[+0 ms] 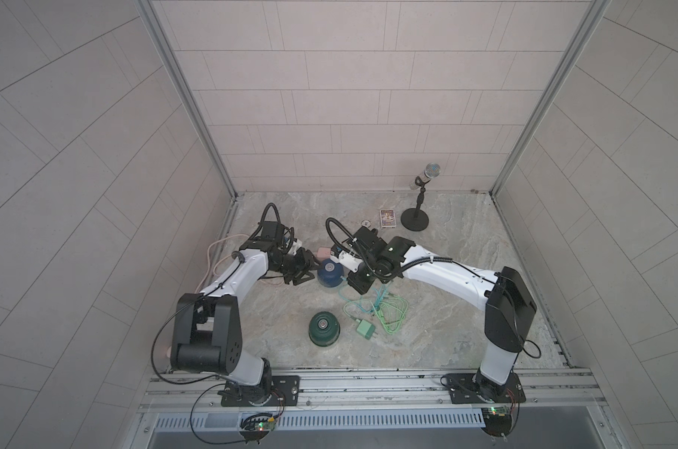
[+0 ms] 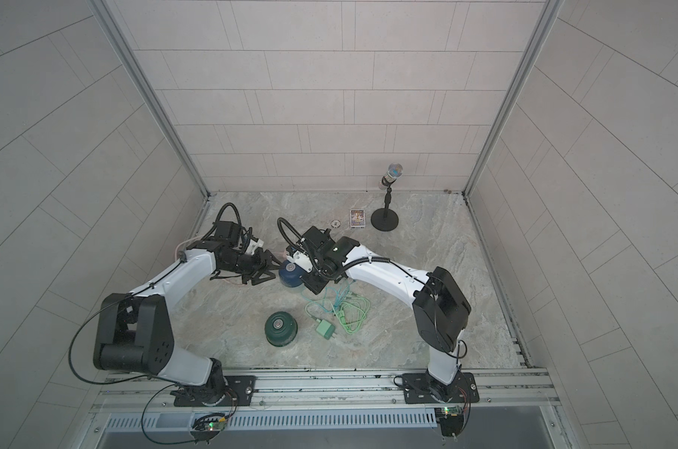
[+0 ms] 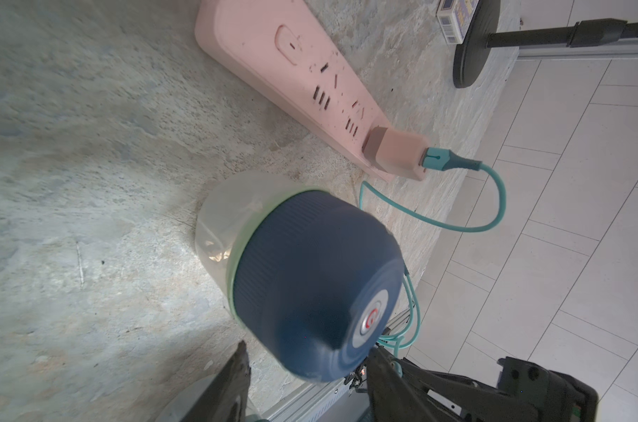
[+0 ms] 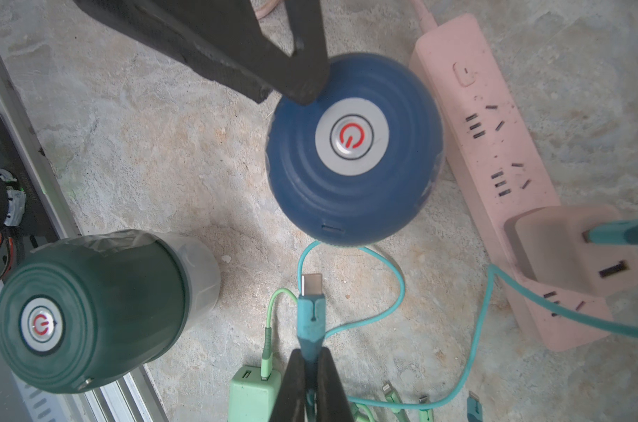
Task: Charge the cordless meat grinders
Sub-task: Insert the charging cable into the cordless meat grinder.
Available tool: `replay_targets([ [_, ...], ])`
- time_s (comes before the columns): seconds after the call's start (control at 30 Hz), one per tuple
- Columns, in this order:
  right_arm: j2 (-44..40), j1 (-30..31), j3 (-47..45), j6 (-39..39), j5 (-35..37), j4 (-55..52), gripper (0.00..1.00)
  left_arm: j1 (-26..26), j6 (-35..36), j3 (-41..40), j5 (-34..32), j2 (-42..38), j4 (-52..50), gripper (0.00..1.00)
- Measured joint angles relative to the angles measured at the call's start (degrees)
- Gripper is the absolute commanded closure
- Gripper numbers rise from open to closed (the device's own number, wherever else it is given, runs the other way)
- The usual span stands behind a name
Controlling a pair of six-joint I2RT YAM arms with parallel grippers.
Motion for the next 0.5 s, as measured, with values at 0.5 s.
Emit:
replay_targets([
  [0.5, 2.19, 0.00, 1.68, 0.22, 1.81, -0.52, 0.93, -0.13, 0.15, -3.96, 1.79, -0.55, 3.85, 0.50],
])
